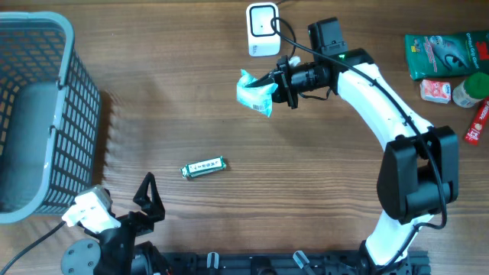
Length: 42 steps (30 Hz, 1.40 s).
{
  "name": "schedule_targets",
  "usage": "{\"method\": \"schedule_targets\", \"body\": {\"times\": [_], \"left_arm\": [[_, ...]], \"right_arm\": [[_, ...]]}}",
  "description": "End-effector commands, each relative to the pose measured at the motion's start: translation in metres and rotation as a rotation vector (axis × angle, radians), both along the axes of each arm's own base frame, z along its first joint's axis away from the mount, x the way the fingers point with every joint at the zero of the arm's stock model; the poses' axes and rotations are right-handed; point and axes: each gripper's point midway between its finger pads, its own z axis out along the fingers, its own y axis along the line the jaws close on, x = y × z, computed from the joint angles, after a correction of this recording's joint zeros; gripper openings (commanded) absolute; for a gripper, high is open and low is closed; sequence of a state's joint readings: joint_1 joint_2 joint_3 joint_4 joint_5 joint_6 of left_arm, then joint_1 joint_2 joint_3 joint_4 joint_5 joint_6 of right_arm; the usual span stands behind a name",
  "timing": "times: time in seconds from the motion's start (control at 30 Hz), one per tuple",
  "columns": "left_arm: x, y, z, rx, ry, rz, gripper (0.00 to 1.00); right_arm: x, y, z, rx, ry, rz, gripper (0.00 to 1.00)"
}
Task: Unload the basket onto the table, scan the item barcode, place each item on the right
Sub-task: 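Lift the wipes pack up to the scanner and hold it, then carry the wipes pack right and release it at the right edge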
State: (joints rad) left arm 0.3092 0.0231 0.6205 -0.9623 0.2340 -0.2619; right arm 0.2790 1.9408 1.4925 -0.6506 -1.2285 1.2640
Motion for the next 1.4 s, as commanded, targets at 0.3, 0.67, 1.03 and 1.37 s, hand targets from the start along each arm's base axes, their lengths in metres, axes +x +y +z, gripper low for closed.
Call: {"method": "schedule_targets", "body": {"times": [0.3,0.67,1.03,1.37], "left_arm": [[0.0,-0.001,0.0,-0.007,-0.003,-0.004,1.0],[0.0,-0.001,0.0,-0.007,-0.003,-0.004,1.0],[0.0,-0.001,0.0,-0.007,-0.003,-0.004,1.0],[0.0,-0.001,0.0,-0.007,-0.003,-0.004,1.0]], "right_arm": [[0.001,0.011,0.031,0.159,-0.276,0.107,0.04],[0.179,-0.033,0.023,-0.91,-1.61,-0.149,0.05],[0.254,-0.037,-0.02,-0.897,-1.668,-0.549,0.05],[0.298,-0.027,-0.029,-0.846,-1.643,-0.616,0.05]]}}
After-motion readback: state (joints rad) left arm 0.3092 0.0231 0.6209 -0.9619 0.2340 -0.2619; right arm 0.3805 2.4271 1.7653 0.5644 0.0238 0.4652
